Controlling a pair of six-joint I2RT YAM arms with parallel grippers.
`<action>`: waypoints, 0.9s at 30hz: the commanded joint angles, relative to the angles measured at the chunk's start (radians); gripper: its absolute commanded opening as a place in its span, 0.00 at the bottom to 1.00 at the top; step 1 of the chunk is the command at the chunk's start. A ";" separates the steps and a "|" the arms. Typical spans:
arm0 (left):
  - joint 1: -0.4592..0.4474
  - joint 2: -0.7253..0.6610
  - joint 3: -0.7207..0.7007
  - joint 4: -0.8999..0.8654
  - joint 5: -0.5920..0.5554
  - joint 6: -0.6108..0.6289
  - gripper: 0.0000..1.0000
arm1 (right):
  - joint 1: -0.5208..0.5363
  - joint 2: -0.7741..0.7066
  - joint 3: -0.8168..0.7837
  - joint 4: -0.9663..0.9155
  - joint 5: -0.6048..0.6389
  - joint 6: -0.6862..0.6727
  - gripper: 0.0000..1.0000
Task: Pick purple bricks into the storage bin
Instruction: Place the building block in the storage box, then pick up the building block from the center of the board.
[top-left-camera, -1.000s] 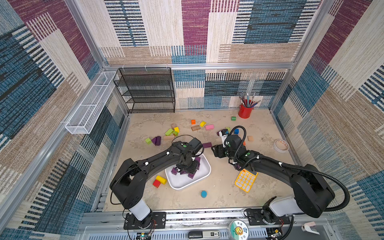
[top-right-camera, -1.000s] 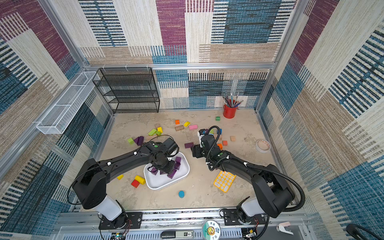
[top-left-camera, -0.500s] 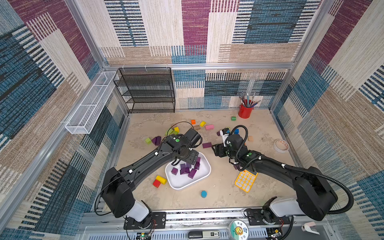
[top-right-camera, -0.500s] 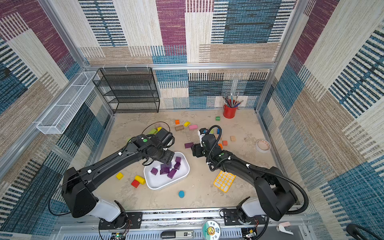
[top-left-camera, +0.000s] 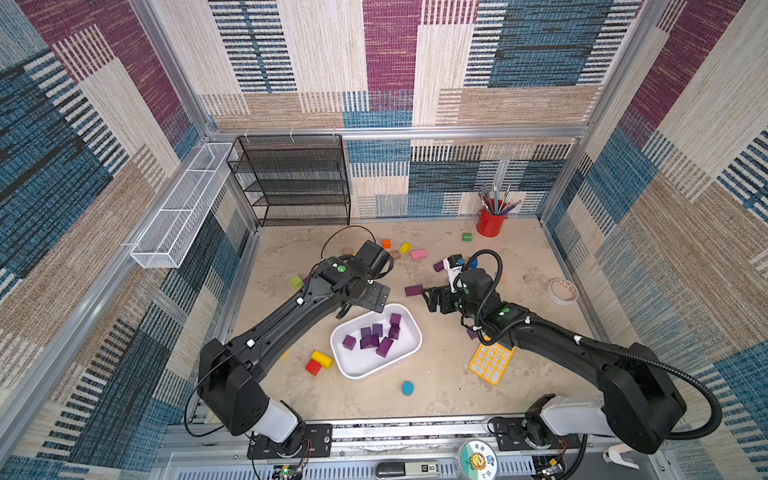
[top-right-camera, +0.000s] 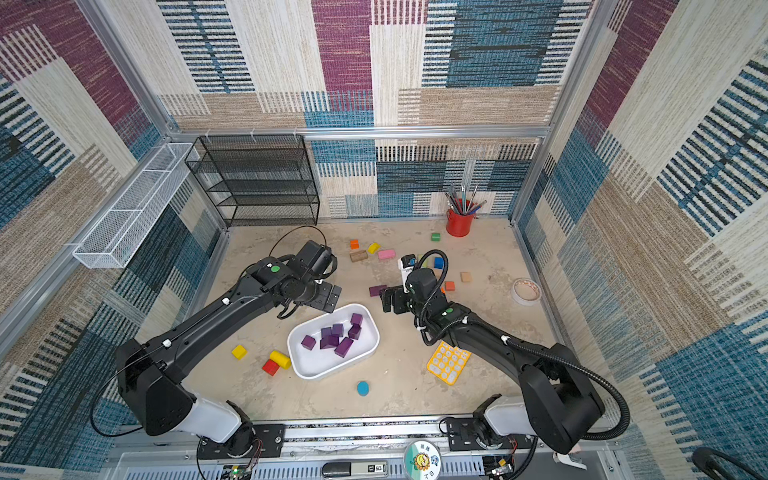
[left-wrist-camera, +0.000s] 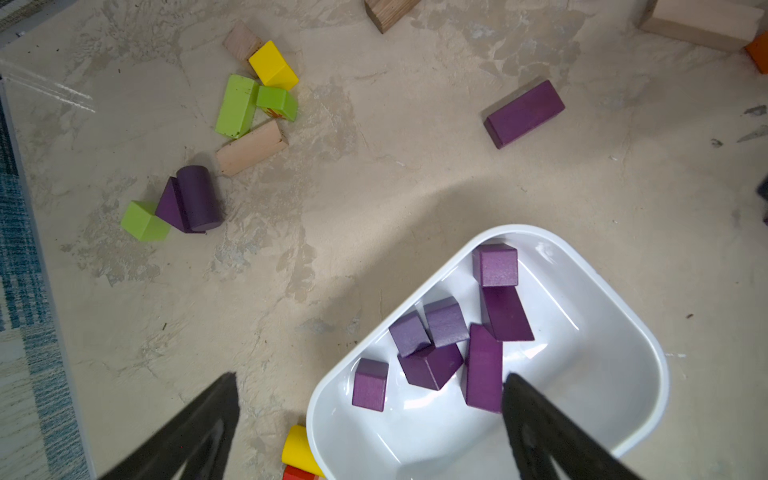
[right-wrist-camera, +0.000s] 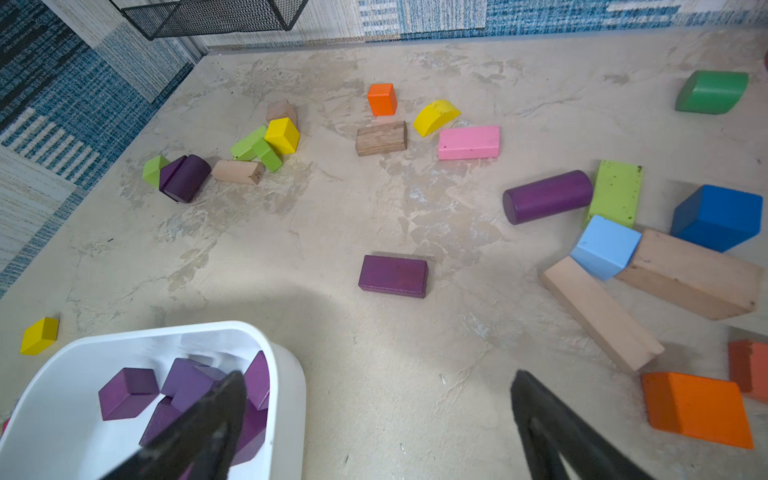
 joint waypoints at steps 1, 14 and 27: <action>0.023 0.002 0.015 -0.012 -0.024 0.008 1.00 | -0.001 -0.027 -0.015 0.050 -0.016 -0.021 0.99; 0.206 0.073 0.020 -0.013 -0.004 -0.124 0.93 | -0.001 -0.081 -0.030 0.047 -0.003 -0.016 0.99; 0.338 0.257 0.118 -0.012 0.059 -0.139 0.74 | -0.001 -0.092 -0.063 0.046 -0.003 0.004 1.00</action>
